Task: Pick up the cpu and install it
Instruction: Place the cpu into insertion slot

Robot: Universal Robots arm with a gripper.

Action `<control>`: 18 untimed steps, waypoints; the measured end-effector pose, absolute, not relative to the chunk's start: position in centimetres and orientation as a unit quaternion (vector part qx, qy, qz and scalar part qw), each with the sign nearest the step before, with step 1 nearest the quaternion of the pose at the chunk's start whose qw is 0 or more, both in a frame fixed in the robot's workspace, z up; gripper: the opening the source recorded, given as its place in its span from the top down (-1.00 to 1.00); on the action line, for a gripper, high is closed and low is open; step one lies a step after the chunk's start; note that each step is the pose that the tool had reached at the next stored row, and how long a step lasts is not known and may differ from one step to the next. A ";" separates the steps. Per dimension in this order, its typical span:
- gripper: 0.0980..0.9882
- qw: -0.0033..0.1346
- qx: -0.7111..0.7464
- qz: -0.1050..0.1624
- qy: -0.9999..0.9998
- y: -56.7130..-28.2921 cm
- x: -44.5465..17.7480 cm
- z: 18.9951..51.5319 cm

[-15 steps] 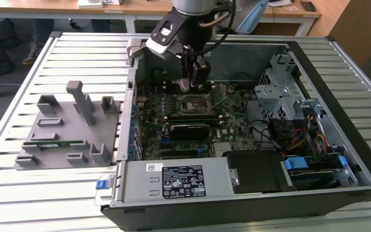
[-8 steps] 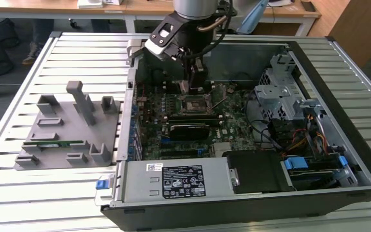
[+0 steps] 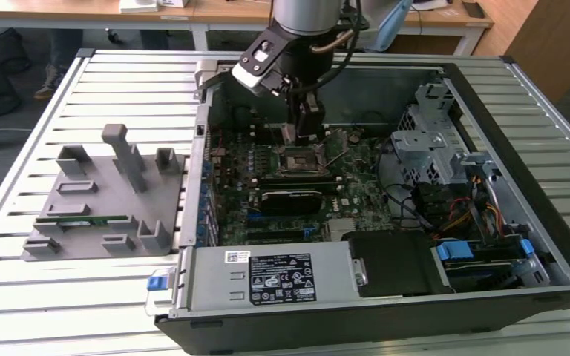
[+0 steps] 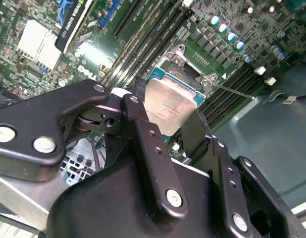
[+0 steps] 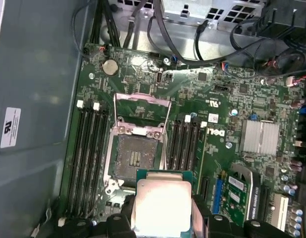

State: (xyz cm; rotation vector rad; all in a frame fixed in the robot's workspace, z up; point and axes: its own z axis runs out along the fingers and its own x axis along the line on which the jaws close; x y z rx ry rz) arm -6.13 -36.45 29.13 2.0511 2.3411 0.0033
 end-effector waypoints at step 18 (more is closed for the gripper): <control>0.02 -0.001 0.686 0.019 0.727 -36.2 -5.8 27.4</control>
